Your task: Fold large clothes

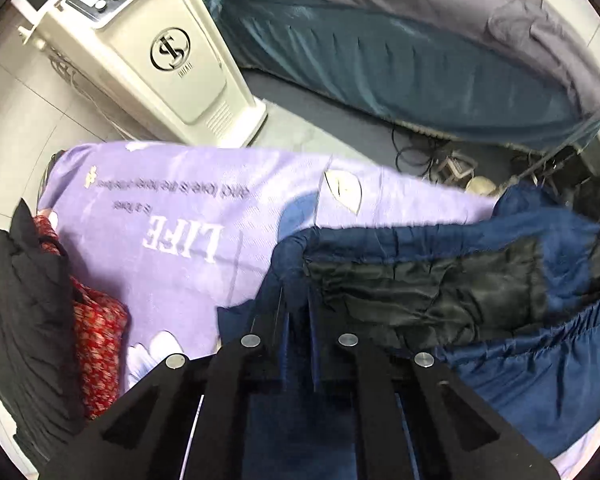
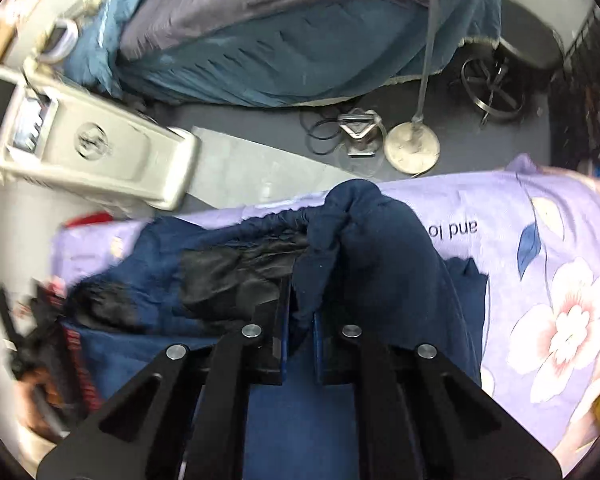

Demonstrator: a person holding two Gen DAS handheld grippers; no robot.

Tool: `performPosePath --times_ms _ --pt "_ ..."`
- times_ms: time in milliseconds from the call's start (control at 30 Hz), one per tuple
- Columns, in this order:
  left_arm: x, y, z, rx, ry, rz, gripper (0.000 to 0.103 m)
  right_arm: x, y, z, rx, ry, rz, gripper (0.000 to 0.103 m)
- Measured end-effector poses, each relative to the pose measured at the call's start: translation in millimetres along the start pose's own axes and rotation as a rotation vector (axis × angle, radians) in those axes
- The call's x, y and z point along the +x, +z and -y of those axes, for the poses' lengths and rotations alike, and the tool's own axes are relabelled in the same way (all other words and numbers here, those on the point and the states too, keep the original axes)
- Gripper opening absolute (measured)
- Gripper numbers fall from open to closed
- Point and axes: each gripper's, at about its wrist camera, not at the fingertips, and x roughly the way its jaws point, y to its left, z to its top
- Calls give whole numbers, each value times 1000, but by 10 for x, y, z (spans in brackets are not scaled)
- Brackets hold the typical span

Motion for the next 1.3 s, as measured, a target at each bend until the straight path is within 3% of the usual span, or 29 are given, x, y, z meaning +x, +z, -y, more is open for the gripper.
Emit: performPosePath --times_ms 67,133,167,200,267,367,433,533,600,667,767,867,967,1033,1067,1167,1200,1300 --pt "71 -47 28 10 25 19 10 249 -51 122 79 12 -35 12" --pt "77 -34 8 12 33 41 12 350 -80 260 151 84 -33 20" --pt "66 -27 -45 -4 27 53 18 353 -114 371 205 166 -5 28" --pt "21 -8 -145 -34 25 72 36 331 -128 451 248 237 12 34" --pt "-78 25 -350 -107 28 120 61 227 -163 623 355 408 67 61" --pt "-308 24 -779 -268 -48 200 65 -10 -218 851 491 587 172 70" --pt "-468 -49 -909 -316 -35 241 65 -138 -270 882 511 617 202 70" --pt "-781 -332 -730 -216 -70 358 65 -374 -371 629 321 480 216 70" --pt "-952 -643 -419 -104 -88 410 67 -543 -606 248 62 312 243 70" --pt "-1052 -964 -95 -8 -151 428 70 -636 -990 -110 -186 160 287 70" --pt "-1038 -1522 457 121 -226 419 76 -603 -1601 -426 -408 60 300 71" --pt "-876 -1887 927 233 -223 380 76 -437 -2068 -542 -535 1 274 72" --pt "-592 -1914 1146 240 -199 339 76 -236 -2251 -537 -581 -68 230 72" --pt "-436 -1769 1120 181 -168 318 80 -152 -2239 -484 -573 -106 224 72" --pt "-348 -1661 1064 141 -179 293 87 -150 -2202 -460 -559 -114 231 72" --pt "-104 -1361 917 45 -193 228 93 -85 -2051 -395 -490 -148 229 81" --pt "-32 -1282 900 38 -193 206 98 -68 -2006 -357 -464 -152 227 81" --pt "144 -1137 955 71 -173 132 98 58 -1915 -325 -442 -193 205 87"
